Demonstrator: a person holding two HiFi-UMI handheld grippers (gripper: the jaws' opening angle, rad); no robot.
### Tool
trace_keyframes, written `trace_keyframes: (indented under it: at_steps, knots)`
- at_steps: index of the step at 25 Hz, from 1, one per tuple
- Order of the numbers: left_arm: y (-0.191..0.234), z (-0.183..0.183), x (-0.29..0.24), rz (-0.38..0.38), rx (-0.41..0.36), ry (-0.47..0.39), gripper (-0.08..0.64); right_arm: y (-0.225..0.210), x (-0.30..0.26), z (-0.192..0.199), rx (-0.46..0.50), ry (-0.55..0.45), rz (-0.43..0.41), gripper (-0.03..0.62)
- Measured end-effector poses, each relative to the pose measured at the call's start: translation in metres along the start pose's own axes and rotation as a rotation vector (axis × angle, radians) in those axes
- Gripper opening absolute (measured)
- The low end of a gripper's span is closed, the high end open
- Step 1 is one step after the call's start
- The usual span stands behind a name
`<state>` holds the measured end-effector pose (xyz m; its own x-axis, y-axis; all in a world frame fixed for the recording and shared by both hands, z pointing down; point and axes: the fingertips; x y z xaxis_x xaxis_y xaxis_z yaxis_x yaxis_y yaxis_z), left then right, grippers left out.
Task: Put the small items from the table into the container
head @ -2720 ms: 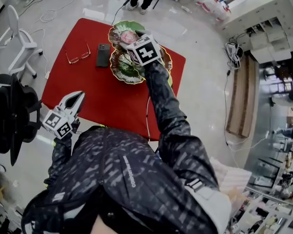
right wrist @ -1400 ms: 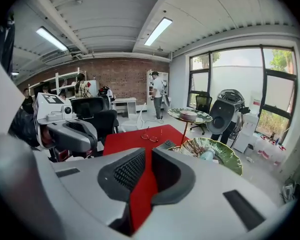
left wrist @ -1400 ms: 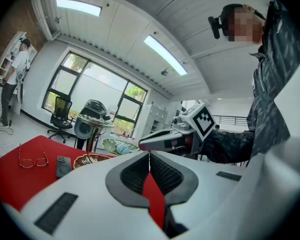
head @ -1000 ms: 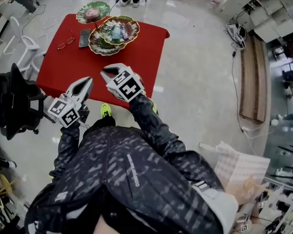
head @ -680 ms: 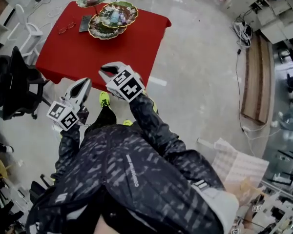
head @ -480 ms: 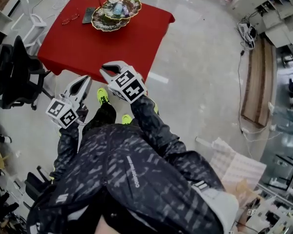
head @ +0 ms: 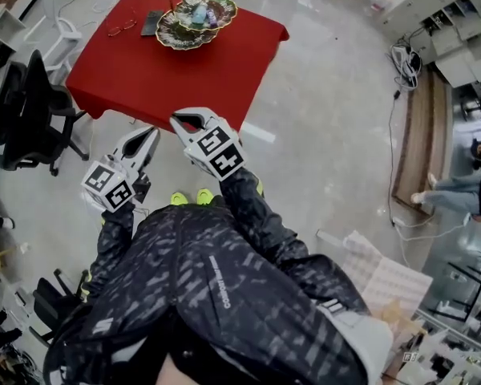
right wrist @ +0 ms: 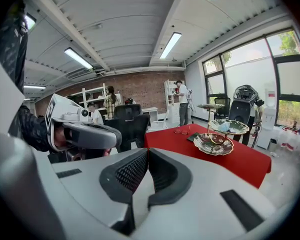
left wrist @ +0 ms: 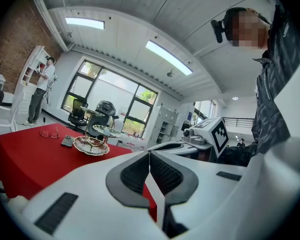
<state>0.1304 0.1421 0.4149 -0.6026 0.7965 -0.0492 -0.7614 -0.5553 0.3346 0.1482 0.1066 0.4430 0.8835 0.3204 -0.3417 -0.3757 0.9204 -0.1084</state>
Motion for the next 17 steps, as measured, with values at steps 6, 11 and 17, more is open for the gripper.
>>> trace_keyframes:
  at_steps: [6,11,17]
  knots:
    - [0.003,0.001,0.000,-0.027,0.008,-0.010,0.012,0.006,0.002,-0.004,0.041,-0.035,0.001,0.018]
    - [0.003,-0.002,-0.002,-0.023,-0.001,-0.007,0.012,0.010,0.005,-0.009,0.064,-0.036,-0.005,0.018]
    - [-0.004,-0.009,-0.007,-0.014,-0.011,-0.016,0.012,0.009,0.013,-0.012,0.073,-0.039,-0.007,0.018]
Point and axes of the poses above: the fingertips, and each gripper's own axes: x backward along the fingers, y to its left, z out of its underside, and after that the axes turned 4 degrees about -y, right-handed
